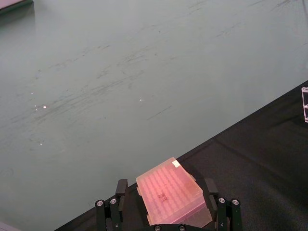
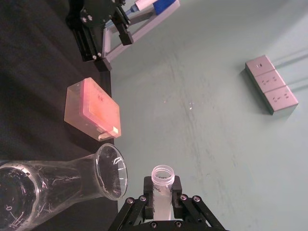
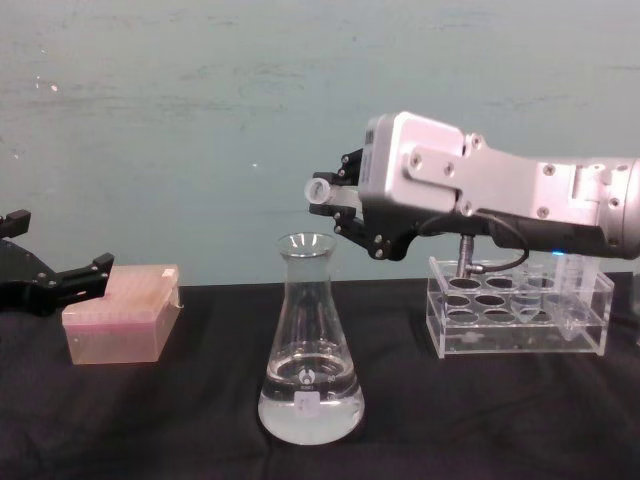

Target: Pour the liquid from the test tube into the beaker using one hand.

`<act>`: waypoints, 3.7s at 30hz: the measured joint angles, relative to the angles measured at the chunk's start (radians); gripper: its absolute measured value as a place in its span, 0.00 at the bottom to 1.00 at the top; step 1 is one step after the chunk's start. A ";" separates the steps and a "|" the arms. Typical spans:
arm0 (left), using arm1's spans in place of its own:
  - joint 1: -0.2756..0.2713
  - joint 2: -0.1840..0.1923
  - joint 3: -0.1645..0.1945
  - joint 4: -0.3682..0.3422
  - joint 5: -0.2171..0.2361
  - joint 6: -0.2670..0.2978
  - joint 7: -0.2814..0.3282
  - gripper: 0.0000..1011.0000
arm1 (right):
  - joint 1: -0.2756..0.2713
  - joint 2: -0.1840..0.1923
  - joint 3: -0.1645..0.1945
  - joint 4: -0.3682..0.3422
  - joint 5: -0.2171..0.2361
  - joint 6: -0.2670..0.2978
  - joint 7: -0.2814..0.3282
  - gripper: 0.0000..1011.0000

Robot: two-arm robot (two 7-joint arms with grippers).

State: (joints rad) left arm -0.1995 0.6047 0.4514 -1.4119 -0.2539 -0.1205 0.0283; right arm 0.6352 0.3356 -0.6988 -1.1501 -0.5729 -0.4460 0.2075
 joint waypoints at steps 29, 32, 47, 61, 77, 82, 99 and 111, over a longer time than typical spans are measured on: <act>0.000 0.000 0.000 0.000 0.000 0.000 0.000 0.99 | 0.010 0.026 -0.038 -0.017 -0.135 -0.046 -0.114 0.22; 0.000 0.000 0.000 0.000 0.000 0.000 0.000 0.99 | 0.010 0.030 -0.042 -0.020 -0.150 -0.047 -0.126 0.22; 0.000 0.000 0.000 0.000 0.000 0.000 0.000 0.99 | 0.007 0.055 -0.063 -0.044 -0.215 -0.051 -0.181 0.22; 0.000 0.000 0.000 0.000 0.000 0.000 0.000 0.99 | 0.008 0.074 -0.084 -0.060 -0.276 -0.031 -0.227 0.22; 0.000 0.000 0.000 0.000 0.000 0.000 0.000 0.99 | 0.014 0.078 -0.093 -0.059 -0.295 -0.011 -0.248 0.22; 0.000 0.000 0.000 0.000 0.000 0.000 0.000 0.99 | 0.018 0.073 -0.097 -0.050 -0.301 -0.006 -0.253 0.22; 0.000 0.000 0.000 0.000 0.000 0.000 0.000 0.99 | 0.037 0.067 -0.118 -0.026 -0.322 -0.004 -0.267 0.22; 0.000 0.000 0.000 0.000 0.000 0.000 0.000 0.99 | 0.043 0.074 -0.129 -0.024 -0.342 -0.004 -0.285 0.22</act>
State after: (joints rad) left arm -0.1995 0.6047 0.4514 -1.4120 -0.2538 -0.1205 0.0283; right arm 0.6781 0.4093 -0.8282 -1.1744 -0.9150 -0.4497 -0.0771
